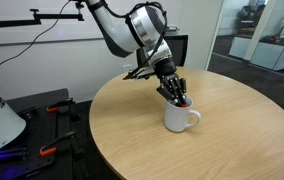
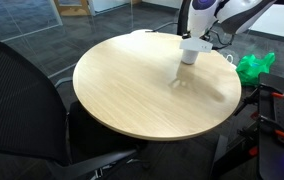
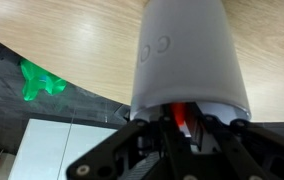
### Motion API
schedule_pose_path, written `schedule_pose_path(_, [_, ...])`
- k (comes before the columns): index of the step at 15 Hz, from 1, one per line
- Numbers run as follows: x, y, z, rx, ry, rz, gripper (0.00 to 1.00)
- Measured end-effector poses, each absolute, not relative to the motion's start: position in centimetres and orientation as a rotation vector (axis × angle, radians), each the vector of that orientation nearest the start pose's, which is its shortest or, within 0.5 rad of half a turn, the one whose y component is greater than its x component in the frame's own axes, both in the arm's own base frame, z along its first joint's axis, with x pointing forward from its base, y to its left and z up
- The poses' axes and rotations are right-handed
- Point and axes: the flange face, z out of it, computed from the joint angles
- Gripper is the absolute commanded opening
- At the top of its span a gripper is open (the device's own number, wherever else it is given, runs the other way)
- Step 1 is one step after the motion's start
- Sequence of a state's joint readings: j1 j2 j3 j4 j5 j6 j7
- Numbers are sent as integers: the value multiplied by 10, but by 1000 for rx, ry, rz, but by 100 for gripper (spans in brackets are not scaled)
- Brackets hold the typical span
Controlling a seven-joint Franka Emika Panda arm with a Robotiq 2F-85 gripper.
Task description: Pick the marker from the cup and put it on the table
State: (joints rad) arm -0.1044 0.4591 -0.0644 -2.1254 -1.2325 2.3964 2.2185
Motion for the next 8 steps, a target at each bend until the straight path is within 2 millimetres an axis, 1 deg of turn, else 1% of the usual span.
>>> schedule_pose_path(4, [551, -94, 183, 1976, -1559, 741, 5])
schedule_pose_path(8, [555, -84, 195, 1960, -1528, 783, 5])
